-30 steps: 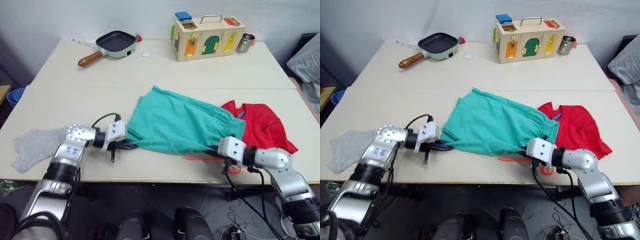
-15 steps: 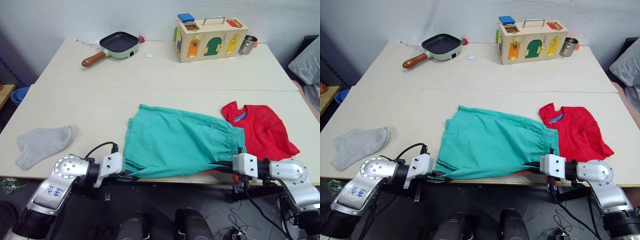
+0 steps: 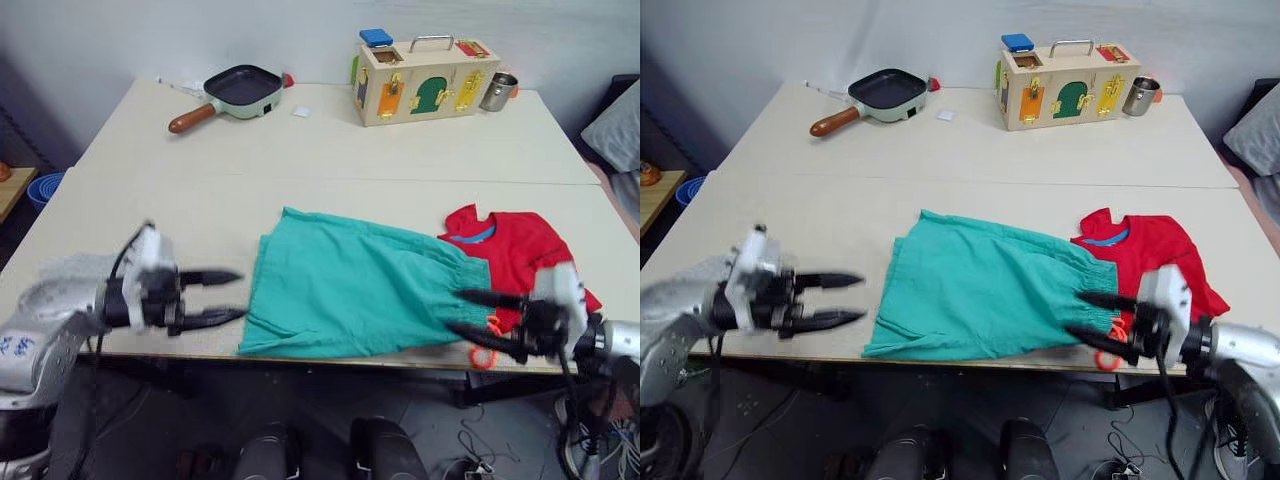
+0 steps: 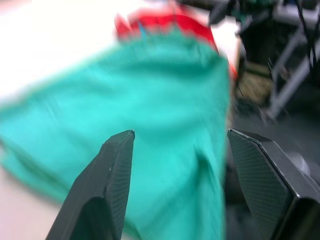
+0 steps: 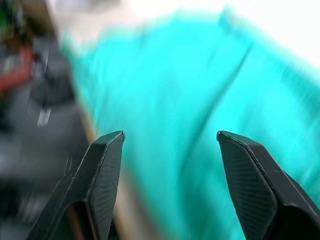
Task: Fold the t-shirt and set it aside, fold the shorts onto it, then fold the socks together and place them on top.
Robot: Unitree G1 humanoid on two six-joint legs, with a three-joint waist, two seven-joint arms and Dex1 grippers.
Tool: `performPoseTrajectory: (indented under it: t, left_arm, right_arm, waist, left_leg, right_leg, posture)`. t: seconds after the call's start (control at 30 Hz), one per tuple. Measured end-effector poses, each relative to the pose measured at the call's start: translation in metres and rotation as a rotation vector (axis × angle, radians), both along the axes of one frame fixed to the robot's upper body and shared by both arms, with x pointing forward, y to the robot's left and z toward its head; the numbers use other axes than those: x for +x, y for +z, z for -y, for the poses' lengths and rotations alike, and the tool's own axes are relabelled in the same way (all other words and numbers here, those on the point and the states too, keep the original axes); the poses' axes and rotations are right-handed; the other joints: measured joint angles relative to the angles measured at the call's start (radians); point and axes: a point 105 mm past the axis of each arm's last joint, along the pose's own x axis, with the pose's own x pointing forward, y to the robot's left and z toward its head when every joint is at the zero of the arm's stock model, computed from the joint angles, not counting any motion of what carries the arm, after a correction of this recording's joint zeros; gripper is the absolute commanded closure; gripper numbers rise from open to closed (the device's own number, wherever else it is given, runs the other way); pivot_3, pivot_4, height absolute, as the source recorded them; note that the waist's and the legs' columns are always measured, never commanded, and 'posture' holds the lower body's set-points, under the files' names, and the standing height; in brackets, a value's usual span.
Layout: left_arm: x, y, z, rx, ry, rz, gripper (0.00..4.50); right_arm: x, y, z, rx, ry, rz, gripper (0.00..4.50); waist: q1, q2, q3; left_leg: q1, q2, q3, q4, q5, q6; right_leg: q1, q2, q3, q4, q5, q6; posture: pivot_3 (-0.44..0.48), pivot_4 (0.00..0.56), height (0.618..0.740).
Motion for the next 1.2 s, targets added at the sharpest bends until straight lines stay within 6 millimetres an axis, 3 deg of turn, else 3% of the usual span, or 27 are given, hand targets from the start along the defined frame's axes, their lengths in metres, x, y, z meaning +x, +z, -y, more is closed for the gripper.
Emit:
performPoseTrajectory:
  t: [0.1,0.2,0.27,0.37,0.47,0.63,0.77,0.93,1.07,1.2]
  left_arm:
    - [0.016,-0.013,0.022,-0.002,0.004,0.007,2.87]
    - [0.034,-0.042,0.042,0.051,0.031,0.002,3.79]
    - [0.043,-0.06,0.053,0.073,0.063,-0.007,4.43]
    - [0.054,-0.085,0.071,0.106,0.11,-0.016,4.49]
    - [0.06,-0.096,0.077,0.109,0.163,-0.023,4.49]
    - [0.062,-0.108,0.074,0.149,0.216,-0.032,4.49]
    - [0.056,-0.113,0.059,0.178,0.244,-0.032,4.49]
    - [0.058,-0.116,0.048,0.158,0.276,-0.03,4.49]
    - [0.055,-0.116,0.045,0.149,0.254,-0.004,4.49]
    - [0.055,-0.111,0.045,0.102,0.211,0.031,4.49]
  right_arm:
    - [0.019,-0.007,-0.022,0.008,-0.034,0.054,3.54]
    - [0.041,-0.031,-0.041,-0.07,-0.106,0.102,4.49]
    - [0.051,-0.044,-0.054,-0.127,-0.139,0.138,4.5]
    - [0.062,-0.061,-0.075,-0.188,-0.167,0.169,4.5]
    - [0.068,-0.073,-0.079,-0.213,-0.212,0.159,4.5]
    - [0.08,-0.078,-0.057,-0.253,-0.328,0.181,4.5]
    - [0.087,-0.072,0.003,-0.293,-0.472,0.201,4.5]
    - [0.091,-0.074,0.045,-0.331,-0.518,0.243,4.5]
    - [0.09,-0.066,0.062,-0.19,-0.548,0.234,4.5]
    - [0.068,-0.049,0.052,0.052,-0.448,0.137,4.5]
  waist:
    - [0.007,-0.001,0.0]
    - [0.008,-0.001,0.0]
    - [0.008,-0.001,0.0]
    - [0.009,-0.001,0.0]
    - [0.008,-0.001,0.0]
    - [0.008,-0.001,0.0]
    - [0.006,0.0,-0.001]
    - [0.001,0.0,-0.001]
    - [-0.004,0.001,-0.001]
    - [-0.005,0.002,-0.001]
  left_leg:
    - [-0.002,0.0,0.001,-0.001,0.0,-0.001]
    - [-0.005,0.0,0.004,-0.001,0.003,0.004]
    - [-0.008,0.0,0.005,0.0,0.004,0.004]
    - [-0.011,0.001,0.005,0.001,0.004,0.004]
    - [-0.012,0.002,0.005,0.001,0.005,0.005]
    - [-0.01,0.002,0.005,0.001,0.005,0.005]
    - [-0.004,0.003,0.005,0.0,0.004,0.004]
    - [0.008,0.004,0.005,-0.003,0.002,0.0]
    - [0.01,0.004,0.005,-0.008,0.003,0.0]
    - [0.01,0.004,0.004,-0.013,0.004,0.0]
  right_leg:
    - [-0.002,0.001,-0.001,-0.001,0.0,0.0]
    - [-0.006,0.004,0.0,0.001,0.0,0.0]
    - [-0.01,0.006,0.001,0.001,0.0,0.0]
    - [-0.012,0.009,0.001,0.004,0.0,0.0]
    - [-0.012,0.011,0.002,0.004,0.0,0.0]
    - [-0.011,0.011,0.003,0.001,0.0,0.0]
    - [-0.006,0.009,0.004,-0.001,0.0,0.0]
    - [0.006,0.01,0.004,-0.004,0.0,0.0]
    - [0.006,0.009,0.005,-0.005,-0.001,-0.001]
    - [0.004,0.009,0.004,-0.005,-0.001,-0.002]
  posture:
    - [0.0,0.15,0.74]
    - [0.0,0.15,0.74]
    - [0.0,0.15,0.74]
    - [0.0,0.15,0.74]
    - [0.0,0.15,0.74]
    - [0.0,0.15,0.74]
    - [0.0,0.15,0.74]
    - [0.0,0.15,0.74]
    - [0.0,0.15,0.74]
    - [0.0,0.15,0.74]
